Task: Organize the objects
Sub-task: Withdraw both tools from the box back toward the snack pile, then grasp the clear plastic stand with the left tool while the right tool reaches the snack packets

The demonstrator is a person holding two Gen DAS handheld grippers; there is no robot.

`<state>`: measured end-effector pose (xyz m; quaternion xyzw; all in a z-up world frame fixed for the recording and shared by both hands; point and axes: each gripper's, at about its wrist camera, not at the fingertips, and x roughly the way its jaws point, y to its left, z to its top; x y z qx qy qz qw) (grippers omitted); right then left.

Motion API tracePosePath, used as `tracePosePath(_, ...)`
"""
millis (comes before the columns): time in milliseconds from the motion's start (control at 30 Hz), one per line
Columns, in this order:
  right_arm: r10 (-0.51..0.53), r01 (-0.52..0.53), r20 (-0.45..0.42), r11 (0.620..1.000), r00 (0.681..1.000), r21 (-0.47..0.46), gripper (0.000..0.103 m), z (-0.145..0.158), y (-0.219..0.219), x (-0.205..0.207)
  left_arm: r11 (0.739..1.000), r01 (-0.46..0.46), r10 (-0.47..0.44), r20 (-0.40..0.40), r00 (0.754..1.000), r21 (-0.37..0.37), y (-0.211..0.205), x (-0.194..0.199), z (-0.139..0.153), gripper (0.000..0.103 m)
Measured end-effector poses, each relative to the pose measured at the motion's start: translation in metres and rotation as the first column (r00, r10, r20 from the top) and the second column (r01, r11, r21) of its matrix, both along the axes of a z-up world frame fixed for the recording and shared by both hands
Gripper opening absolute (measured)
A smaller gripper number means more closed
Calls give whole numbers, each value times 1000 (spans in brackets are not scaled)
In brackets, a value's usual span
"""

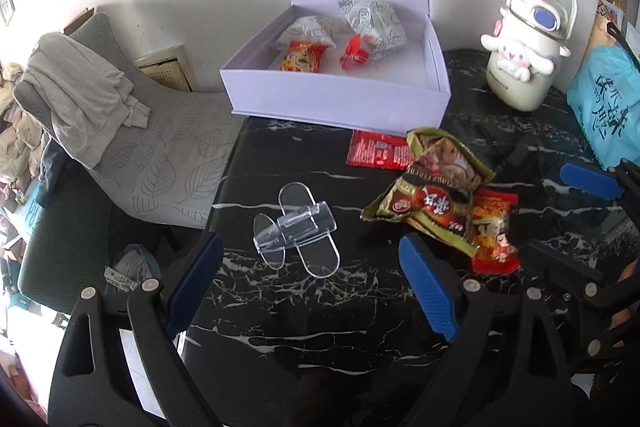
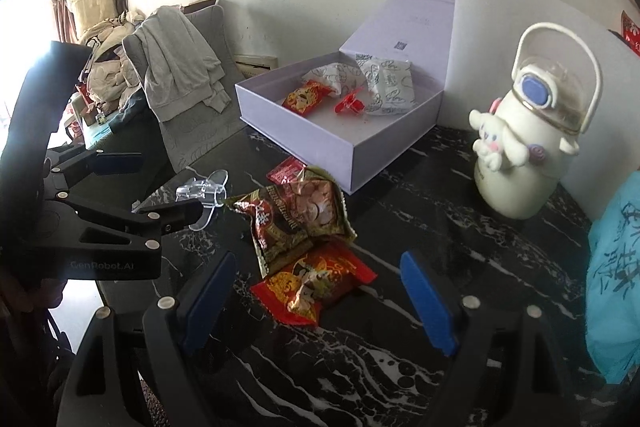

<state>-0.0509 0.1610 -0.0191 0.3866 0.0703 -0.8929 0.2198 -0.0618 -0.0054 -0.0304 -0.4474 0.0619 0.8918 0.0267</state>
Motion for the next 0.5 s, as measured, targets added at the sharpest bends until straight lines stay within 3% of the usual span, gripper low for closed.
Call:
tracePosePath(133,5,-5,6,999,1000,38,85,-18,-6,-1,1000,14,-14,13,1000,11,0,-3,-15,89)
tracePosePath(500,39,-40,67,999,997,20,85,-43,-9,-15,999,-6,3,60,998,41,-9,-23,-42,89)
